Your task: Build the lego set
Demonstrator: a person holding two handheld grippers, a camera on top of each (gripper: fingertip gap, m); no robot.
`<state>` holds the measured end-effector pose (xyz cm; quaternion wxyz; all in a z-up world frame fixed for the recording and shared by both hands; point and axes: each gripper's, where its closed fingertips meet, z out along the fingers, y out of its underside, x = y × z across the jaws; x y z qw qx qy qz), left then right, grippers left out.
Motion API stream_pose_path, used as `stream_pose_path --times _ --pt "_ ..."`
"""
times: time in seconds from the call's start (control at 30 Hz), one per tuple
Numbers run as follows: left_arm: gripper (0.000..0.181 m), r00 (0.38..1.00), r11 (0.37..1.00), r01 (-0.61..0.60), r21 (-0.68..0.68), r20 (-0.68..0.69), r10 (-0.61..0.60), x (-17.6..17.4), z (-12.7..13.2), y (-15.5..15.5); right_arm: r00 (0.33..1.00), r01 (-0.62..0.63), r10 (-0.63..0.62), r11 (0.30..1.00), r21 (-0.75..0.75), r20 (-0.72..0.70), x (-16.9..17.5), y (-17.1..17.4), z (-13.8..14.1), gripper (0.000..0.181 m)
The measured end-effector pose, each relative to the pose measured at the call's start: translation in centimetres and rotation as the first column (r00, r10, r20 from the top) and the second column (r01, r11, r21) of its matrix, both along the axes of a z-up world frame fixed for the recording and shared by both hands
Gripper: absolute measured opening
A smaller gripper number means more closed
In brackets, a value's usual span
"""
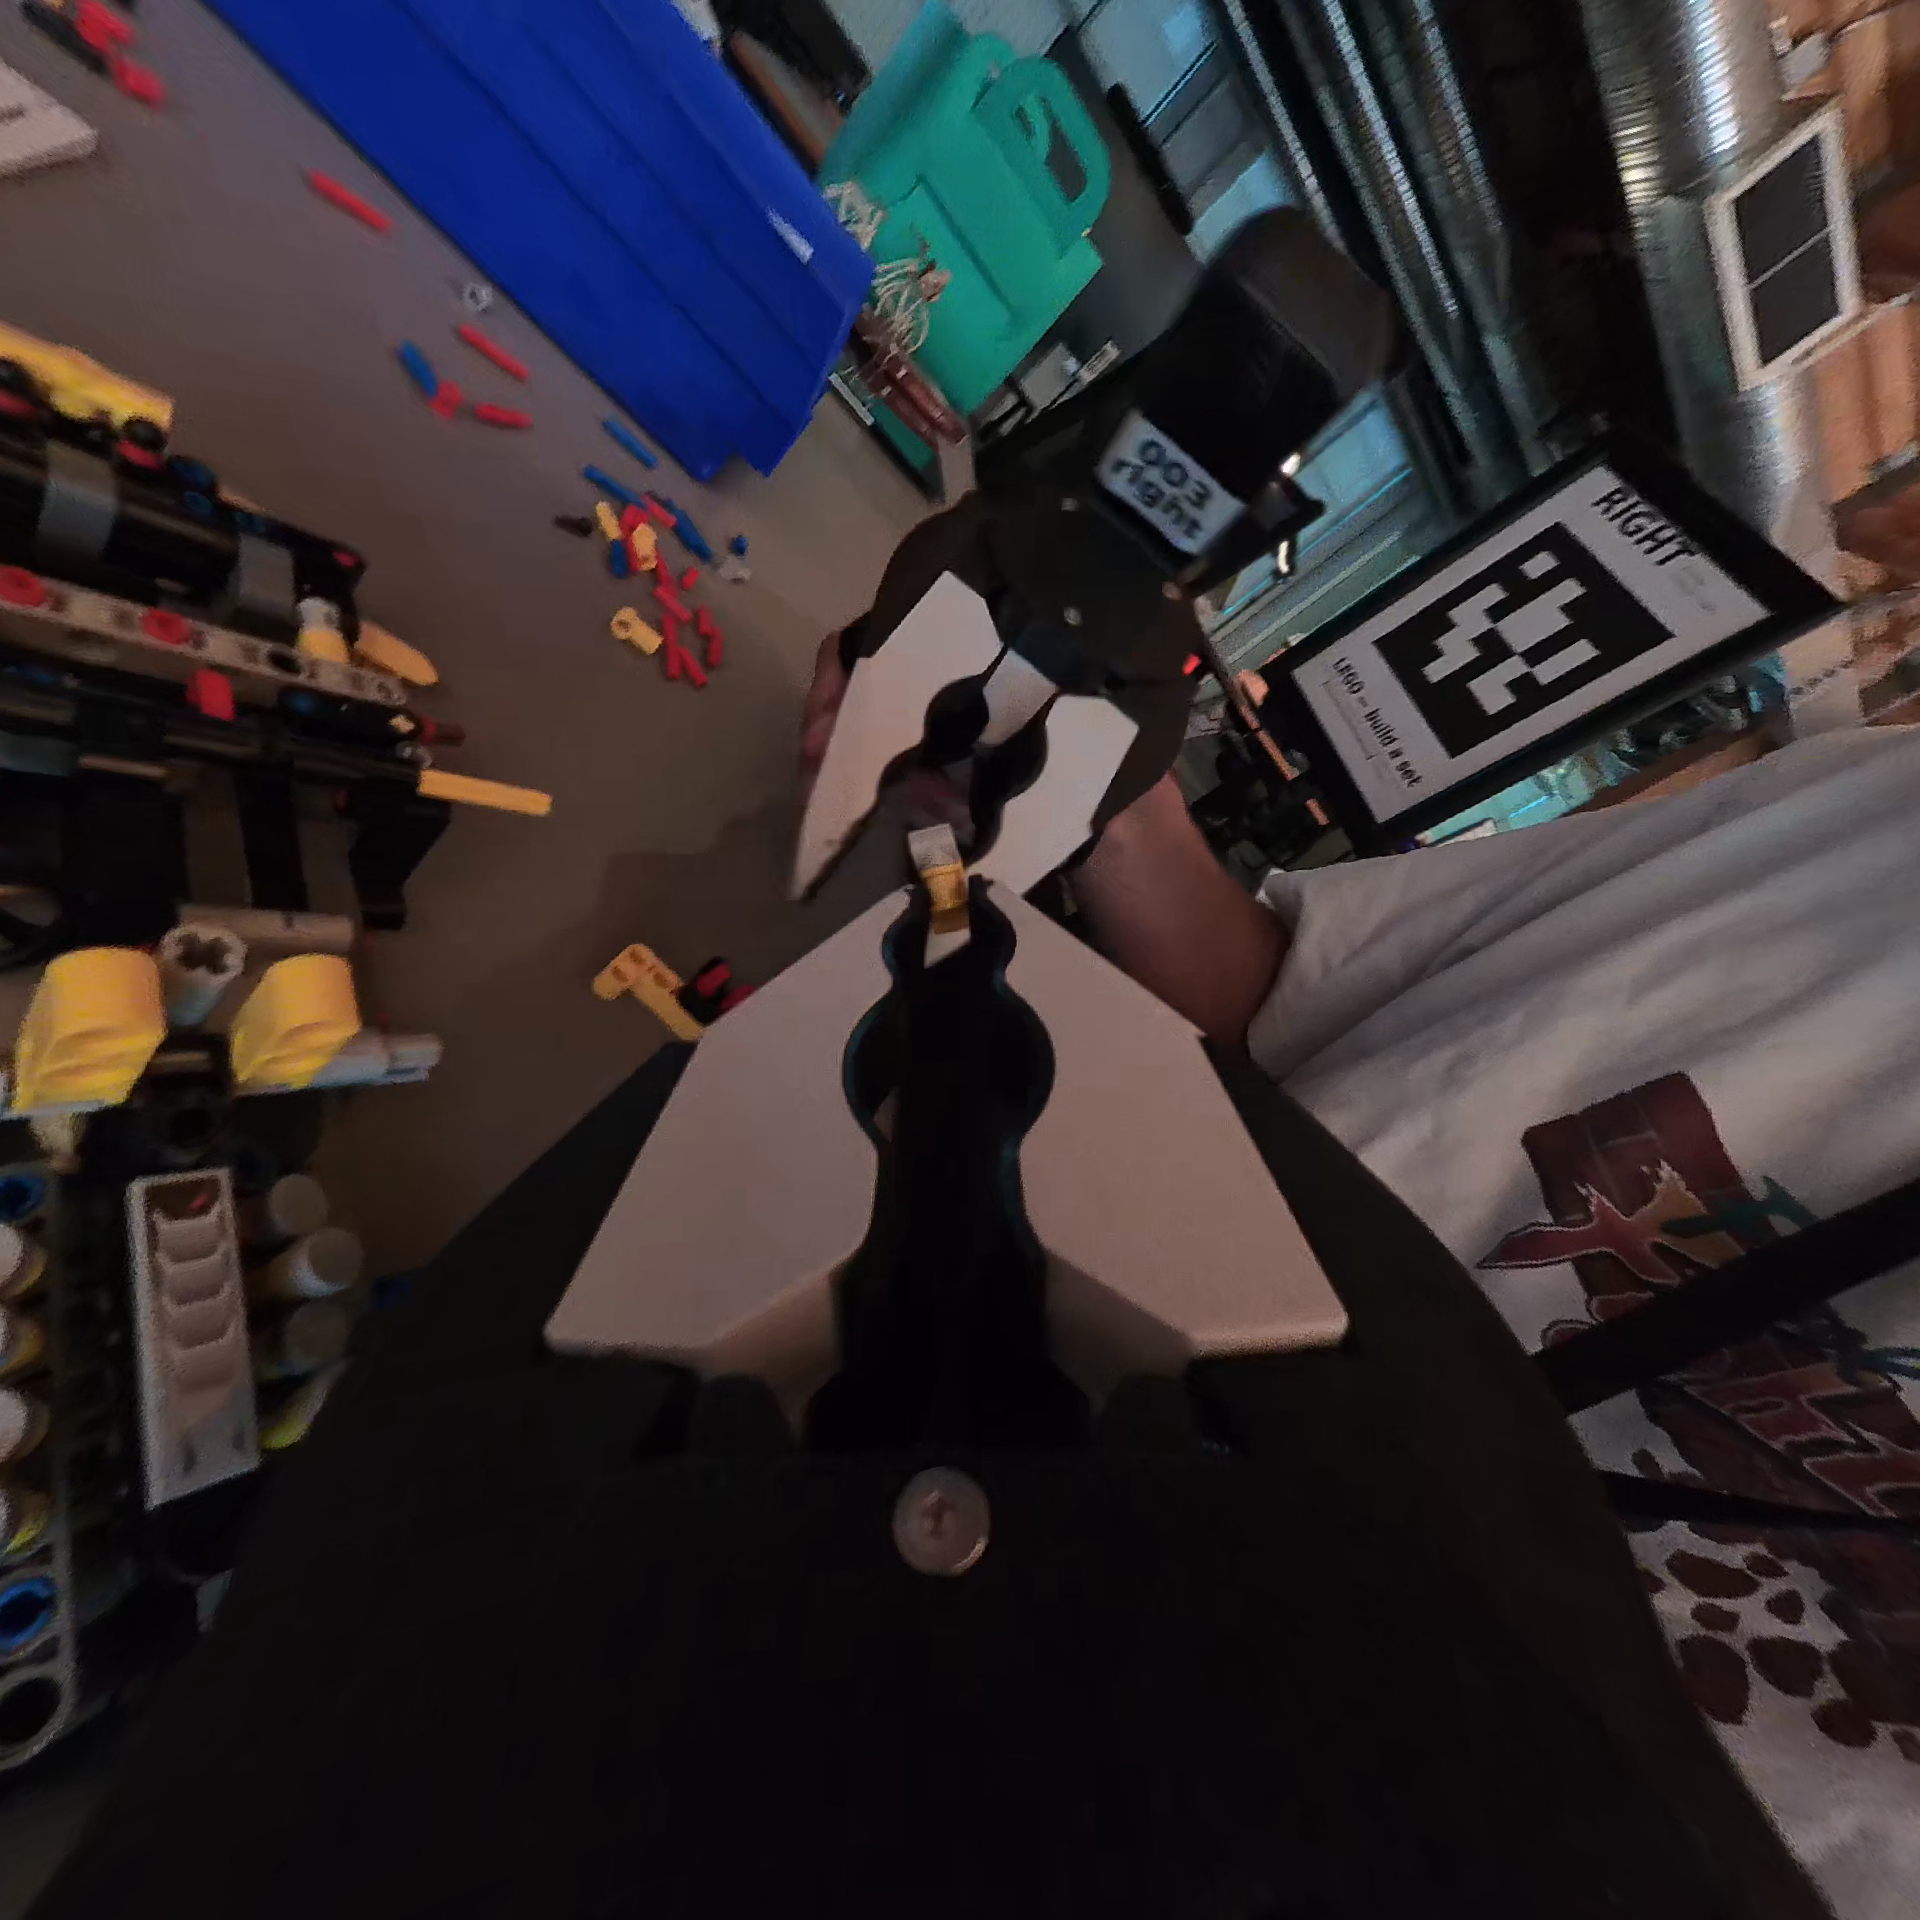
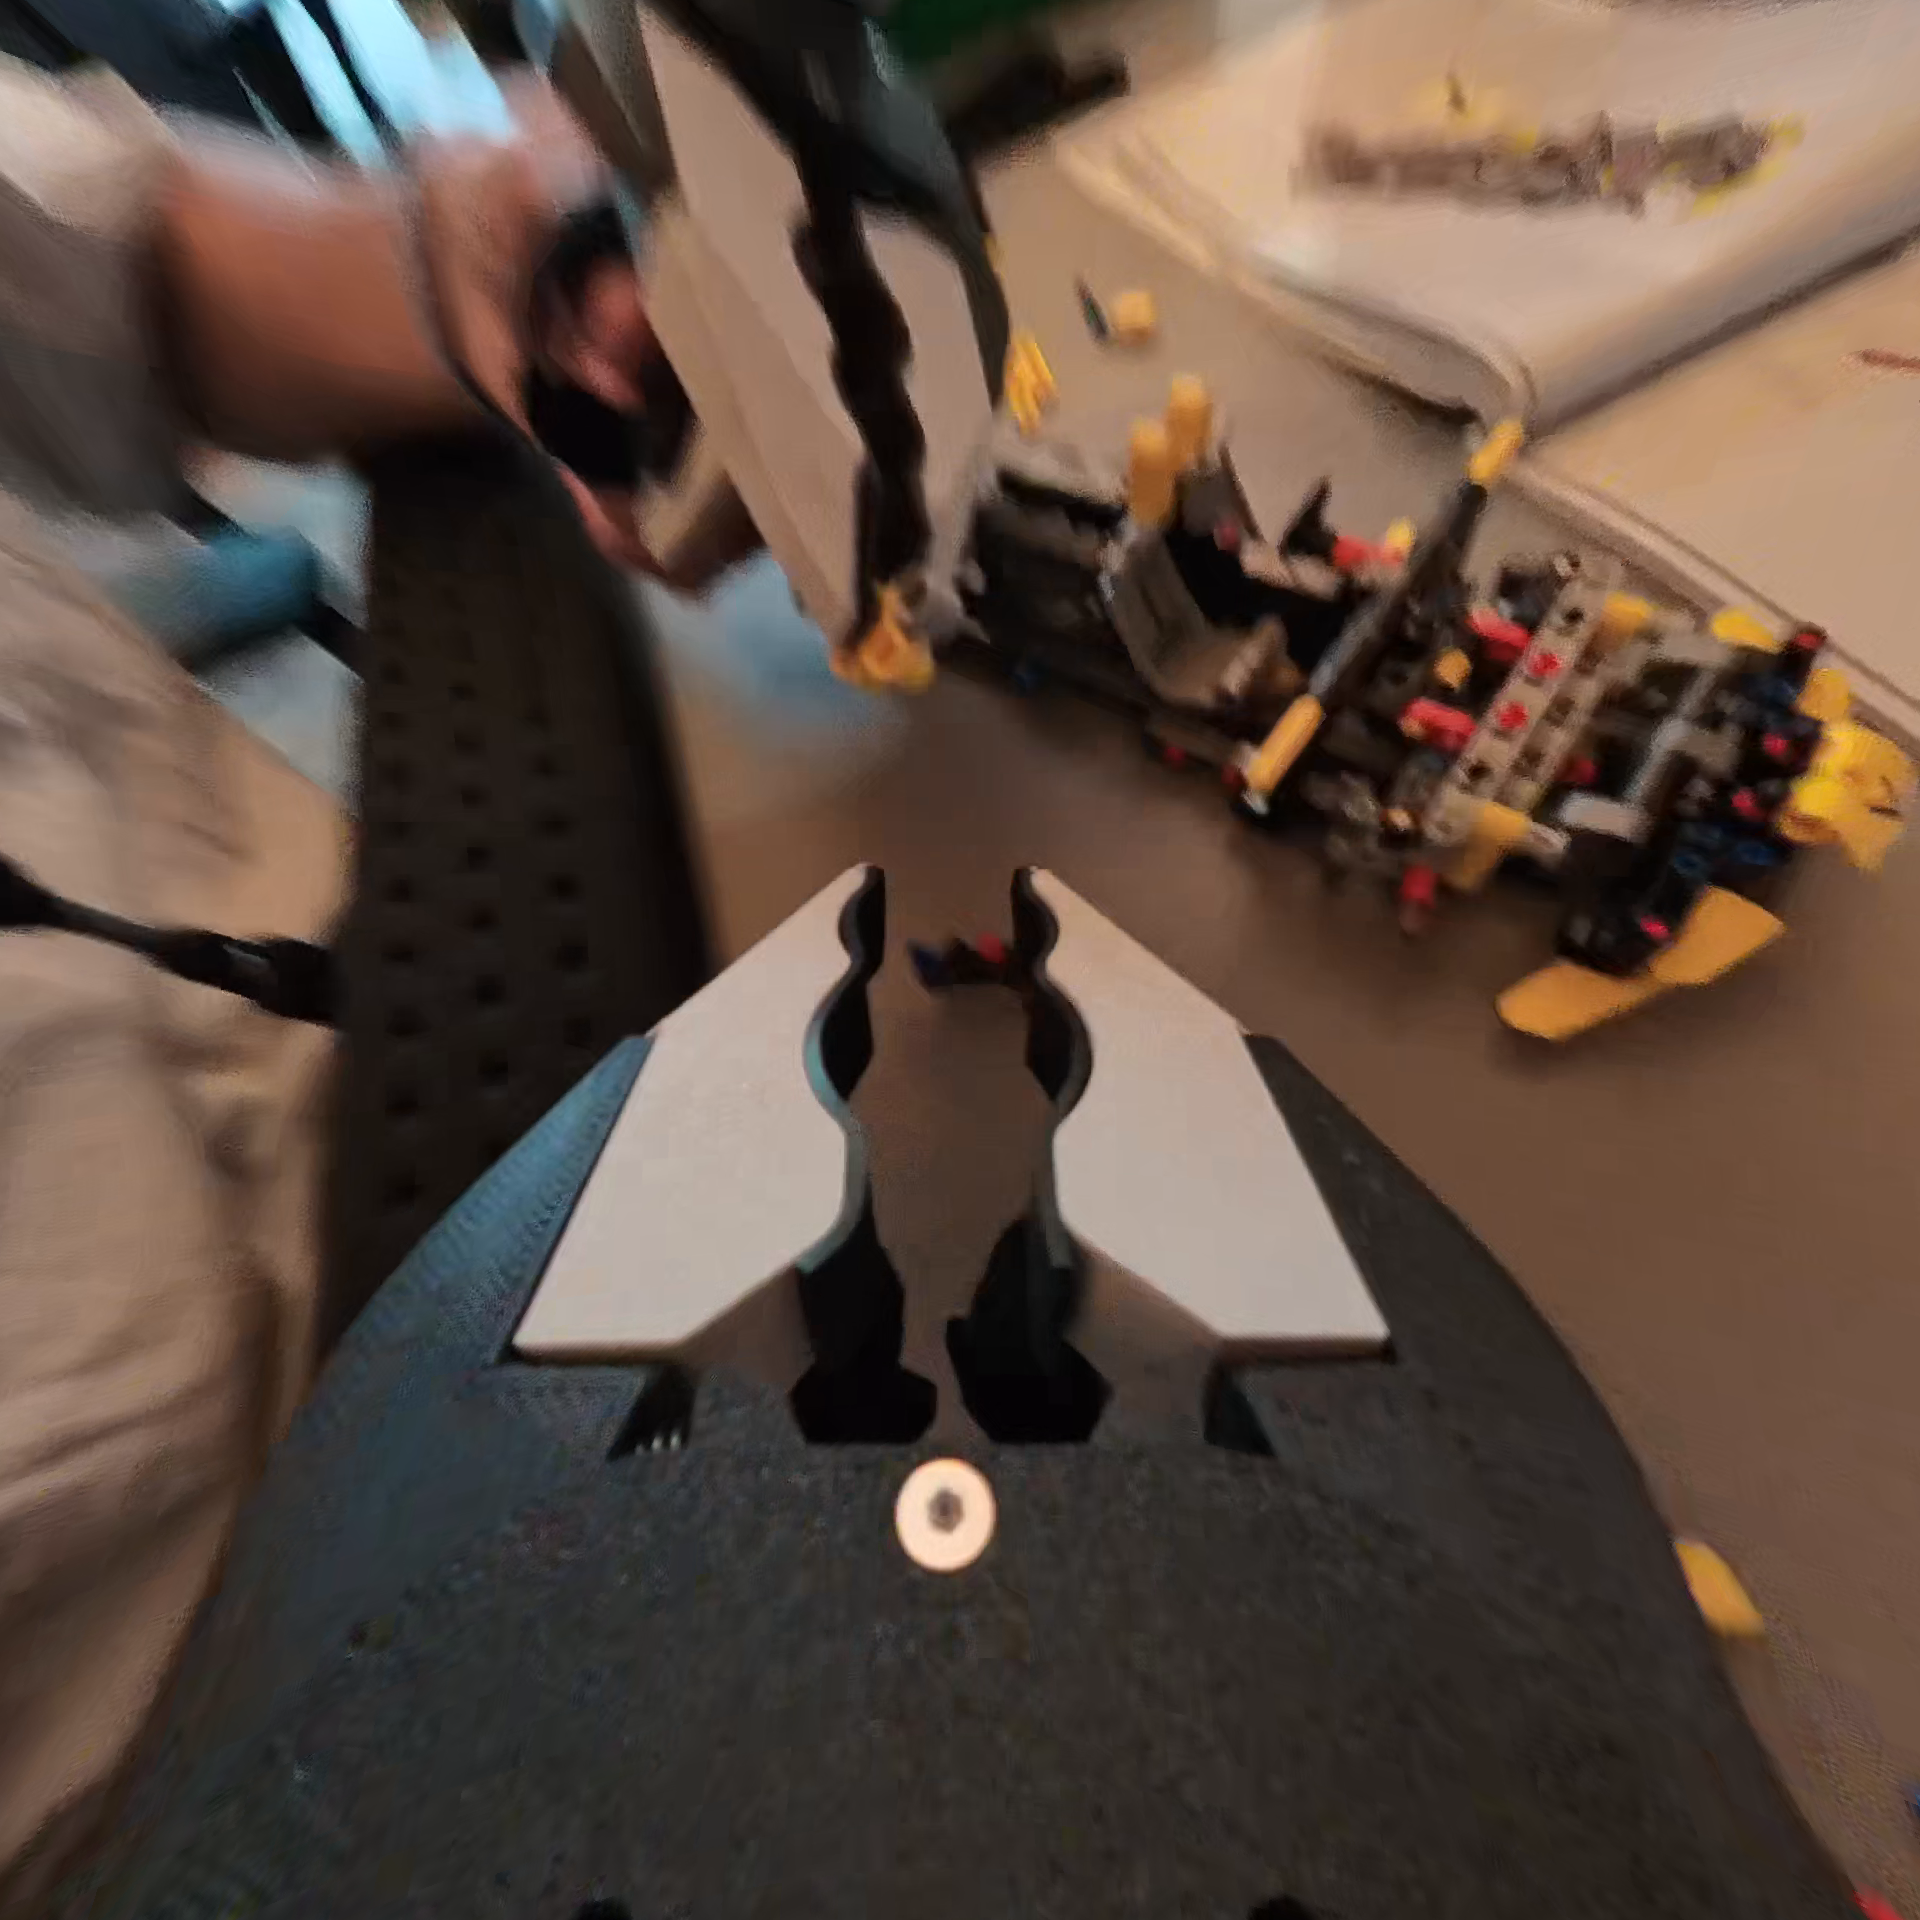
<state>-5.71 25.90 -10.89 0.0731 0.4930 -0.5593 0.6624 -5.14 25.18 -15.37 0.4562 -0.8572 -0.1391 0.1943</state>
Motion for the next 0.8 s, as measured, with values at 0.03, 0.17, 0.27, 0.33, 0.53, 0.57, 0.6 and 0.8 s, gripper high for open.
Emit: stream_pose_path --times 0.03,0.17,0.27,0.33,0.53,0.57,0.6,0.8 --pt "0.008 1.0 1.0 0.003 -0.009 0.026 -0.002 -0.1 0.5 0.0 0.992 -0.022 0.028 0.999 0.044 -0.125 -0.7 0.0 1.6 0.024" --pt "0.008 0.994 1.0 0.013 -0.015 0.112 -0.011 -0.4 1.8 -0.2 0.885 -0.015 0.096 0.984 0.178 -0.455 -1.6 0.5 5.9 0.021" --pt "0.008 0.991 1.0 0.006 -0.023 0.135 -0.002 -0.4 2.2 -0.1 0.83 0.016 0.099 0.98 0.2 -0.548 -1.2 0.8 6.7 0.014" --pt "0.008 0.991 1.0 0.02 -0.018 0.135 -0.017 -0.5 2.1 -0.3 0.819 0.024 0.089 0.982 0.19 -0.567 -1.0 1.0 6.6 0.01" --pt "0.008 0.989 0.999 0.022 0.039 0.148 -0.027 -0.6 1.6 -0.8 0.835 0.004 0.087 0.986 0.164 -0.543 -1.4 1.0 5.8 0.008" --pt "0.008 0.988 0.999 0.022 0.049 0.153 -0.029 -0.6 1.5 -0.8 0.83 0.003 0.087 0.987 0.16 -0.551 -1.5 1.0 5.8 0.008" --pt "0.008 0.987 0.998 0.026 0.063 0.154 -0.035 -0.6 1.4 -0.9 0.825 -0.005 0.09 0.988 0.152 -0.558 -1.5 0.9 5.7 0.007" --pt "0.008 0.99 0.993 0.029 0.117 0.137 -0.045 -0.6 0.8 -0.7 0.859 -0.027 0.081 0.993 0.113 -0.505 -1.6 0.7 4.8 0.006"
